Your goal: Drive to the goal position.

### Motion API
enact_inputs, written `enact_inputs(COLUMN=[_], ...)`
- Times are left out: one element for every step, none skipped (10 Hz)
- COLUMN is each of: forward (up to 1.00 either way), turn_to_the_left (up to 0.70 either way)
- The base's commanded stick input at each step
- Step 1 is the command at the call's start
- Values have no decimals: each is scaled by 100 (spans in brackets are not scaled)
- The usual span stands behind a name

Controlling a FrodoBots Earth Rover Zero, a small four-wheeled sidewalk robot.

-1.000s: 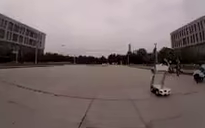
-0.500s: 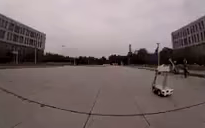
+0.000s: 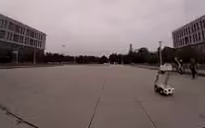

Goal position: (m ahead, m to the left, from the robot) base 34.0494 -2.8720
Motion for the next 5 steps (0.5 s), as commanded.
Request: enact_inputs(forward=[100, 100, 100, 100, 100], turn_to_the_left=[0, 0, 0, 0, 0])
